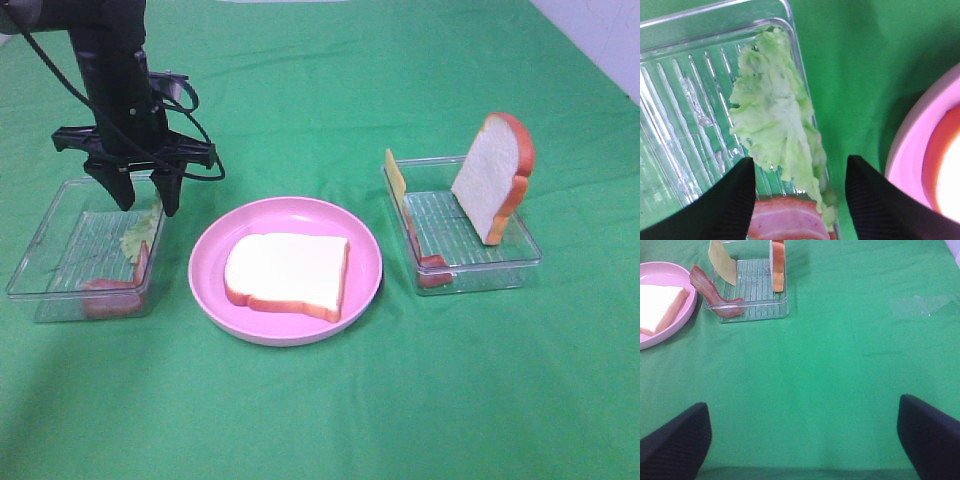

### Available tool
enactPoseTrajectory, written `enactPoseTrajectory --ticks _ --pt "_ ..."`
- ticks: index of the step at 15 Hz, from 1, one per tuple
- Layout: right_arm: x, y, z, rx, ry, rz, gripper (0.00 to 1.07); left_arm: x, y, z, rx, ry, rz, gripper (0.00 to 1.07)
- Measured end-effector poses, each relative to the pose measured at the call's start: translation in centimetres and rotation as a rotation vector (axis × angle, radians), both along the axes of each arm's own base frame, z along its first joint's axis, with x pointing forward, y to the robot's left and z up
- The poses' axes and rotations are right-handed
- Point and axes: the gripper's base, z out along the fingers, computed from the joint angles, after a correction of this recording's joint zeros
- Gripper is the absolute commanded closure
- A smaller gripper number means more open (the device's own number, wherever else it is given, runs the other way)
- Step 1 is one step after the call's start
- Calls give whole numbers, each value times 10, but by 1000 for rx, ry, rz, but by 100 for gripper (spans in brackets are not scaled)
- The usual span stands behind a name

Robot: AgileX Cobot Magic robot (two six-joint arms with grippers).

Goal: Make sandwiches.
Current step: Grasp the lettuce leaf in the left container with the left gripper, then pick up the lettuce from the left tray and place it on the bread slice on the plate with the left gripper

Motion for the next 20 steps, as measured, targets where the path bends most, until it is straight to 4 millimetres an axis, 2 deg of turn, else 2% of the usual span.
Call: enactPoseTrajectory --ticks 5,6,9,15,18,20 --pt "0 0 0 0 0 0 11 0 0 0 -4 1 1 58" --pt "0 0 0 0 0 0 11 0 -1 0 -11 3 4 64" --pt "0 0 0 0 0 0 11 0 -1 0 -11 3 4 105" --pt "0 0 0 0 0 0 11 -1 -1 3 -13 -3 0 107" --pt "0 0 0 0 0 0 11 -4 0 29 -29 -55 -1 107" --pt "0 0 0 0 0 0 11 -11 2 69 -56 -138 2 107"
